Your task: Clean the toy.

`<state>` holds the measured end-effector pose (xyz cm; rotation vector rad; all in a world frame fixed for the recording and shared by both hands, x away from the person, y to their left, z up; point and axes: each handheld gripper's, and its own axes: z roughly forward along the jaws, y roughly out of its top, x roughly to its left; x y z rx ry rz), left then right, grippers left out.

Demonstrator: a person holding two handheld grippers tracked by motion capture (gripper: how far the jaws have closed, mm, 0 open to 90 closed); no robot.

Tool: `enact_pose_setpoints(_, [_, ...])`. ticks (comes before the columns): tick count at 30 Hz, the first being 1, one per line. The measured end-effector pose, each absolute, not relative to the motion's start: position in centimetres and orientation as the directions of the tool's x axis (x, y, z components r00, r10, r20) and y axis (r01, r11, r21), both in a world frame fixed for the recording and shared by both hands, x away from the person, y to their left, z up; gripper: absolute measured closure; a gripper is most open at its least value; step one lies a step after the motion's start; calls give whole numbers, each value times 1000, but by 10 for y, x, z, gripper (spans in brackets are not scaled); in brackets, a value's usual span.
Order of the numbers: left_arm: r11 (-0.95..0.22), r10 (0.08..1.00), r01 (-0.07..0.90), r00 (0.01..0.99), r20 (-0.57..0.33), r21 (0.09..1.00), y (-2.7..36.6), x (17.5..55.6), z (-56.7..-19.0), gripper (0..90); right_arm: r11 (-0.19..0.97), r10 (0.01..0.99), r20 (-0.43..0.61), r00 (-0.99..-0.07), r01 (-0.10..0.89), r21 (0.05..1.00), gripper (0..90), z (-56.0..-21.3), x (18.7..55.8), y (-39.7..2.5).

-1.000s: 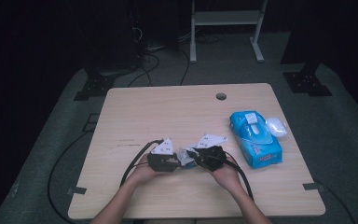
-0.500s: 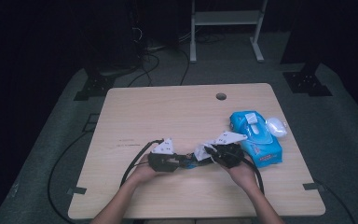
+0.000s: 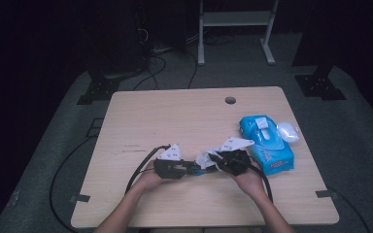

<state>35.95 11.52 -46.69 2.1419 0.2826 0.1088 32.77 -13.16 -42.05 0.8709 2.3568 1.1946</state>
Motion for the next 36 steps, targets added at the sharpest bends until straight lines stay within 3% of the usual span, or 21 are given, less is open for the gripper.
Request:
enact_pose_setpoints(11, [-539, 238, 153, 971, -25, 828, 115, 360, -466, 713, 407, 770, -45, -637, 435, 803, 816, -422, 335, -181])
enact_pose_setpoints(19, [-536, 237, 154, 971, -27, 830, 115, 360, -467, 713, 416, 743, -53, -667, 399, 817, 816, -423, 330, -171])
enact_pose_setpoints(26, [-539, 234, 151, 972, -25, 829, 115, 360, -466, 713, 366, 807, -38, -590, 449, 815, 816, -421, 336, -198])
enact_pose_setpoints(36, [-537, 235, 152, 972, -26, 830, 115, 360, -467, 714, 406, 735, -29, -677, 406, 819, 814, -423, 332, -170])
